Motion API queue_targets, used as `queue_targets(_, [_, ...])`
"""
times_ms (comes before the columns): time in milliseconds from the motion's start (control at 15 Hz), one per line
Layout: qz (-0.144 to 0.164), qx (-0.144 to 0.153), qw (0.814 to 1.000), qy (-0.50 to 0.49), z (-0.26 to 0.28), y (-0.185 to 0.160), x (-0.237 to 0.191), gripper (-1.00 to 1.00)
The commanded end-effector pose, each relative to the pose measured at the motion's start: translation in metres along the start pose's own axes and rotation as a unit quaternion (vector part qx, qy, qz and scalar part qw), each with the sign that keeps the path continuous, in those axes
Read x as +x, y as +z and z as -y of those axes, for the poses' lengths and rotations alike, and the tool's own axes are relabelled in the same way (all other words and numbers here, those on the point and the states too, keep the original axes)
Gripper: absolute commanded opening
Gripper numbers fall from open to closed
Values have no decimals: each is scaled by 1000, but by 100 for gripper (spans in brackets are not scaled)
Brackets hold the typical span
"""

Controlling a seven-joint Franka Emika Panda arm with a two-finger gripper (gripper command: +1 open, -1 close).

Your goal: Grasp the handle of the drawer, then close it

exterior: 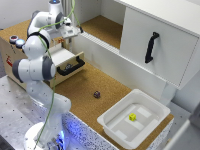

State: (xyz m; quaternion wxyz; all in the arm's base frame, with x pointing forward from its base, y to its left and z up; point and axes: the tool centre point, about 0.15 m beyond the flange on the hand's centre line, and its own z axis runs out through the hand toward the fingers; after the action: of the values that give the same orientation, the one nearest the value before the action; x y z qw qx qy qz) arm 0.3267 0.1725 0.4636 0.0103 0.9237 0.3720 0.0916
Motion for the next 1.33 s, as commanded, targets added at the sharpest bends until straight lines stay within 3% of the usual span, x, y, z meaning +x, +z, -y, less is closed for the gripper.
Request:
queue_targets(0, [-41,-13,990,131,-35,6,-85,100])
queue_targets(333, [-41,-13,990,131,-35,6,-85,100])
queue_targets(467, [-14,24,989,144,-34,6,-54,100])
queue_targets(600, [12,78,965,248,-61,19,-48,100])
queue_targets(800, [60,113,944,304,-83,50,-57,100])
queue_targets(933, [61,135,945,292,-86,64,-58,100])
queue_targets(1133, [79,137,946,281,-88,85,-62,100])
queue_targets(1267, [96,117,950,272,-87,98,-69,100])
